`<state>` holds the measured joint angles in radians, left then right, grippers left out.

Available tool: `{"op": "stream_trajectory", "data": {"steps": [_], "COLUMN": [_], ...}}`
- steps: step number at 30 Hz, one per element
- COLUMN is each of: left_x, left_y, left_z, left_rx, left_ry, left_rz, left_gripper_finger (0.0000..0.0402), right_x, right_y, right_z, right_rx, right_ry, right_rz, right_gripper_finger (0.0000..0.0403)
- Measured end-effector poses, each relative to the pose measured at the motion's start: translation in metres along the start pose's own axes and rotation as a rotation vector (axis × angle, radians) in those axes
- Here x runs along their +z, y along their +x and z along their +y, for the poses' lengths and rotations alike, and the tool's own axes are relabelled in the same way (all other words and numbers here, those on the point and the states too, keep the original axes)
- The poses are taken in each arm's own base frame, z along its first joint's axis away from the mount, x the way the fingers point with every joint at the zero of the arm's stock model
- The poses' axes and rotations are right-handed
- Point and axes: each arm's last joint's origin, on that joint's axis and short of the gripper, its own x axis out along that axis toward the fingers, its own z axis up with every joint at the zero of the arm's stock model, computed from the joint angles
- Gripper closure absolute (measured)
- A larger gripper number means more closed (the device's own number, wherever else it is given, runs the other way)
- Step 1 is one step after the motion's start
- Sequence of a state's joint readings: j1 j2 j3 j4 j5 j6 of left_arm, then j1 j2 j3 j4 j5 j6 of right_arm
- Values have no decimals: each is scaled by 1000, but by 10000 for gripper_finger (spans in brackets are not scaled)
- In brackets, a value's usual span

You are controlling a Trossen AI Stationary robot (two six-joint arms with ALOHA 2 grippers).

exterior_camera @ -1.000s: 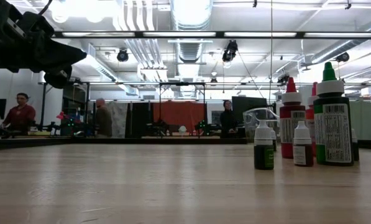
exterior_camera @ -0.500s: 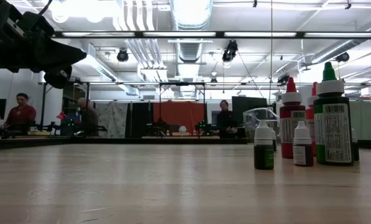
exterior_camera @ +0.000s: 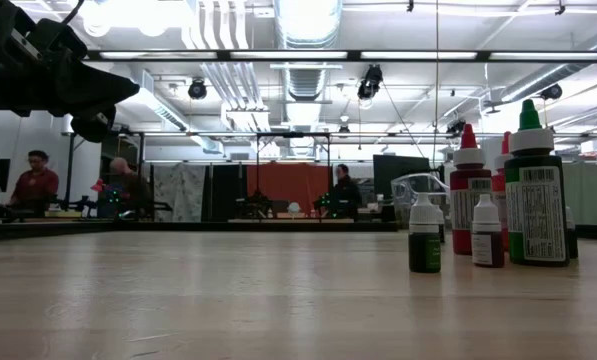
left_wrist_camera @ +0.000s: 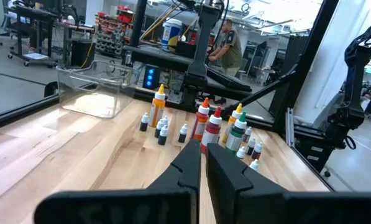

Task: Pick & Place food coloring
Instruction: Put the top yellow big food coloring bottle into the bin

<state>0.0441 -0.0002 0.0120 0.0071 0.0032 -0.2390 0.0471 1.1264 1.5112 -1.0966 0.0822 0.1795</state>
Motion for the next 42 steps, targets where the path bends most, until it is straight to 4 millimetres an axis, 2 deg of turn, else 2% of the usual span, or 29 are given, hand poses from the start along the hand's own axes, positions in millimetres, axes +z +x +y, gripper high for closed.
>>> {"op": "stream_trajectory", "data": {"steps": [10, 19, 31, 36, 42], "left_x": [0, 0, 0, 0, 0], "left_y": [0, 0, 0, 0, 0], "left_z": [0, 0, 0, 0, 0], "left_rx": [0, 0, 0, 0, 0], "left_ry": [0, 0, 0, 0, 0], "left_rz": [0, 0, 0, 0, 0], "left_gripper_finger": [402, 402, 402, 402, 402], "right_x": [5, 6, 10, 5, -4], "right_y": [24, 27, 36, 42, 44], "right_z": [3, -1, -41, -60, -73], "right_rx": [-10, -18, -160, -226, -265], "right_ry": [-65, -186, 4, 96, 140], "right_rz": [66, 75, 108, 197, 309], "right_gripper_finger": [394, 394, 394, 394, 394]}}
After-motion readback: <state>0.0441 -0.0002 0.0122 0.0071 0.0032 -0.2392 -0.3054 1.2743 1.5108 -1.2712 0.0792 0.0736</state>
